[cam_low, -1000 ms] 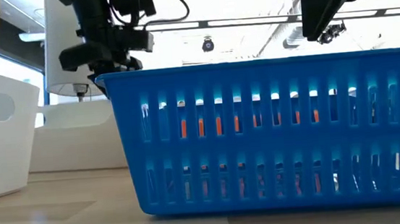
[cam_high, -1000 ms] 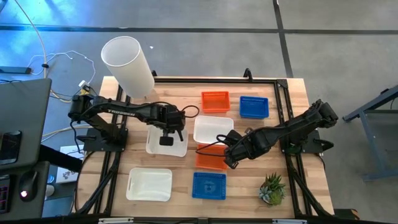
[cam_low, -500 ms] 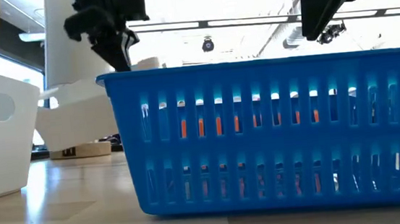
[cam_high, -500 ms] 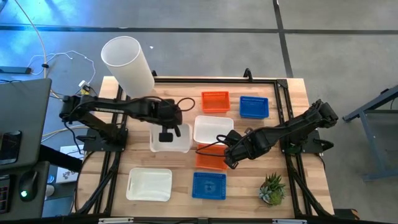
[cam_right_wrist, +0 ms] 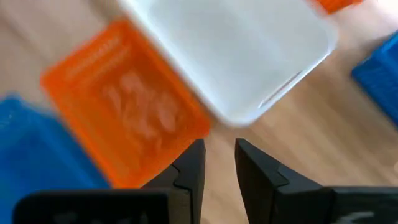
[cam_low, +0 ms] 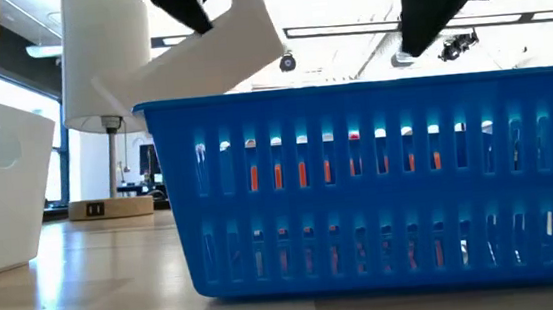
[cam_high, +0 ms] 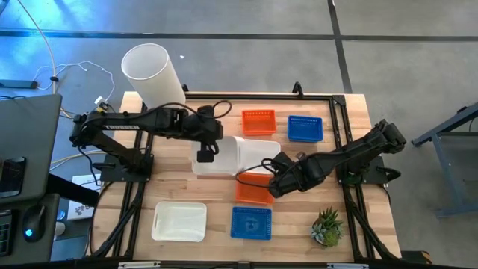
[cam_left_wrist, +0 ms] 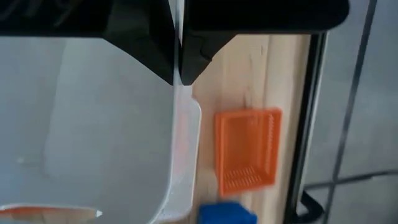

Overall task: Stack baskets by color
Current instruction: Stack the top left white bin on the top right white bin

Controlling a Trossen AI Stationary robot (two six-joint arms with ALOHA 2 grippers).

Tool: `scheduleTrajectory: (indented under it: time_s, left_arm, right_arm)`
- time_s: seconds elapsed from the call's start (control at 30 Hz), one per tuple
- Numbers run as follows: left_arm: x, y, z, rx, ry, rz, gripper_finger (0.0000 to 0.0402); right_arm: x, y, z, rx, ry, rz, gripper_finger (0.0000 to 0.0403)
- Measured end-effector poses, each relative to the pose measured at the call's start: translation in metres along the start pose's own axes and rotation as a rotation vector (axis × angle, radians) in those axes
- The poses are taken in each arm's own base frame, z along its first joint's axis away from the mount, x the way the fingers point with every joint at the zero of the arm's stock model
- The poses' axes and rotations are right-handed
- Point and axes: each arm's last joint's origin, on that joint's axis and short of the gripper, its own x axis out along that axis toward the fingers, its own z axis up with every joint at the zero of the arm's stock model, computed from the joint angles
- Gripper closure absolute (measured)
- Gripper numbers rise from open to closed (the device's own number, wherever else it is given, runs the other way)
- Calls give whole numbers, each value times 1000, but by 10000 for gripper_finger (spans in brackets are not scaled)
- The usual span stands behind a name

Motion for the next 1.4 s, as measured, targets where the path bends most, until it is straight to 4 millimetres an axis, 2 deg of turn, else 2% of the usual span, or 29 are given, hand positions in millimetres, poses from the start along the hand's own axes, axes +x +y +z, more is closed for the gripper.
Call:
scheduleTrajectory:
  time_s: [0.13, 0.33, 0.57, 0.73, 1.03, 1.27, 1.4]
  left_arm:
    - [-2, 3, 7, 23, -63, 11, 402]
    - [-1, 4, 16, 54, -150, 12, 402]
    - [-3, 6, 26, 81, -255, 21, 402]
    - [5, 10, 34, 87, -319, 29, 402]
    - [23, 22, 45, 63, -304, -21, 402]
    - [35, 36, 58, 36, -235, -84, 401]
    - [51, 44, 57, 18, -144, -145, 402]
  right_arm:
    - [-6, -5, 5, 73, -135, -30, 330]
    - [-30, -21, 13, 143, -286, -14, 330]
    - [-59, -51, 21, 174, -341, 19, 330]
    - [-72, -73, 31, 190, -374, 28, 330]
    - [-75, -96, 43, 188, -350, -4, 330]
    - [-72, -103, 42, 170, -316, -68, 330]
    - [-72, -103, 41, 173, -307, -70, 330]
